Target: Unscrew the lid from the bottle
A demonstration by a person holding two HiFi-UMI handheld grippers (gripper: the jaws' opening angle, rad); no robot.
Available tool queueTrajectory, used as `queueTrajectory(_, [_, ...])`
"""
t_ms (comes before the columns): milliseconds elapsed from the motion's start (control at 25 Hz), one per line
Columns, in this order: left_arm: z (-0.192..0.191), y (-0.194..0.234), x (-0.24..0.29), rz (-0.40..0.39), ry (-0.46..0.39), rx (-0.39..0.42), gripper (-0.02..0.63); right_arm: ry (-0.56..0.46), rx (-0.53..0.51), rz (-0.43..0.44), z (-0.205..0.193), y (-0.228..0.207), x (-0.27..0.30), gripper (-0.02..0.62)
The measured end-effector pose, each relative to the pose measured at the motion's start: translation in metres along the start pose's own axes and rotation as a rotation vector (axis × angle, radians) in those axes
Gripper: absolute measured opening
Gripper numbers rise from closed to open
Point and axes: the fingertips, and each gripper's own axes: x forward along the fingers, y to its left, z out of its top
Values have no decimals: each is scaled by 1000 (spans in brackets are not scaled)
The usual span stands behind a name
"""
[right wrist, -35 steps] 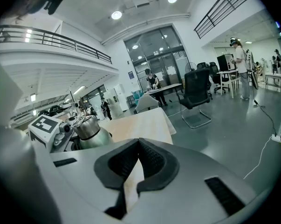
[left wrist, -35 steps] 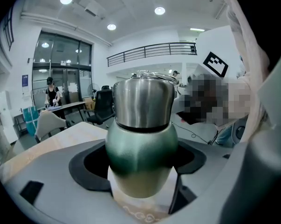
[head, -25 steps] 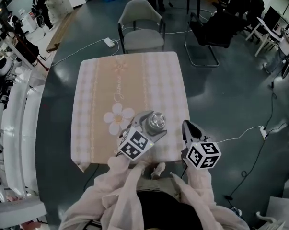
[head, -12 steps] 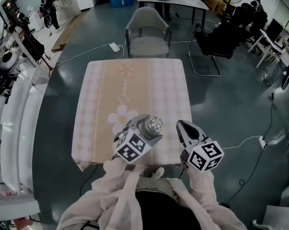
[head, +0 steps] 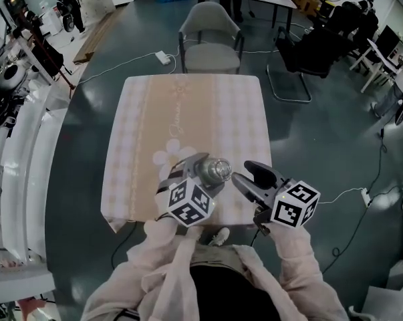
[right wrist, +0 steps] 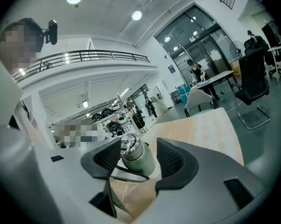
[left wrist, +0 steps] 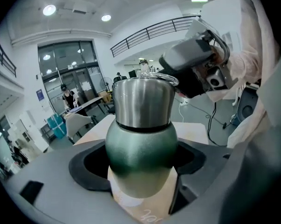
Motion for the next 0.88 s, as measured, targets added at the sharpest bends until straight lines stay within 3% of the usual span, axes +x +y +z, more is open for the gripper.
queueTrajectory(120, [-5,3,4,75,64,116,382,69,72,27,-13,4,11,307])
queueTrajectory(240, [-9,2,10,123,117,230,382,105,138,27,-26,5,19,322])
queueTrajectory(360, [-11,-1,15,131,137,277,382,125,178,4,-35,0,26,330])
queueTrajectory(480, [-11,-3,22,118,140,294,382,155,135,-37,-41,-8,33,325])
queueTrajectory(640, [-14,-9,32,72,135,265,382,189,25,-66,-42,-12,37,275])
queueTrajectory(880, [-14,-27,42,-41,87,182,382,293,-91,-26,-49,-14,37,275])
